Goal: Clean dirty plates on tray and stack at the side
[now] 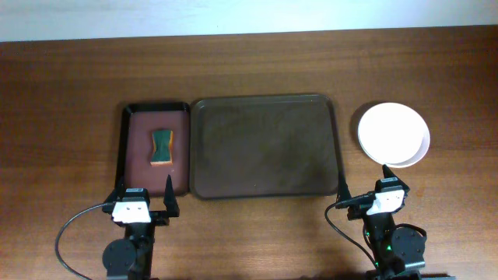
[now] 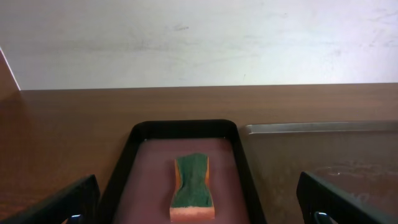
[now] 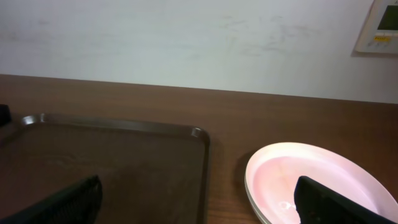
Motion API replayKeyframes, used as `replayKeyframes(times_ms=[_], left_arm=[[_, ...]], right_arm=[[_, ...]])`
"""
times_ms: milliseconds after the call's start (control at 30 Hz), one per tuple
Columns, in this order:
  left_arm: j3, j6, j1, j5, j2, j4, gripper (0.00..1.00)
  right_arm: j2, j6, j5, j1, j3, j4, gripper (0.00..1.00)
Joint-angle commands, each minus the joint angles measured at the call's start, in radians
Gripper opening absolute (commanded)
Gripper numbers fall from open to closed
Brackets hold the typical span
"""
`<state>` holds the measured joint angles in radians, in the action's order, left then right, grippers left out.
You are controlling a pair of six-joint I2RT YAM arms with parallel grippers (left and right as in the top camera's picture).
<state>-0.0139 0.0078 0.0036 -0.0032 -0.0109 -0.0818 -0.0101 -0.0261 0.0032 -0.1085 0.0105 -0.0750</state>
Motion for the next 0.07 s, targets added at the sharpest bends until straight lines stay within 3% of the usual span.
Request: replayKeyframes(times_ms=[0,33], left_arm=[[0.006,0.016,0.008,0.015,0.006,-0.001,0.99],[0.006,0.016,0.008,0.015,0.006,-0.001,0.99]], right_arm=[[0.006,0.004,0.002,-0.002,-0.005,-0.007,0.99],[0.006,0.004,0.002,-0.002,-0.005,-0.006,0.99]])
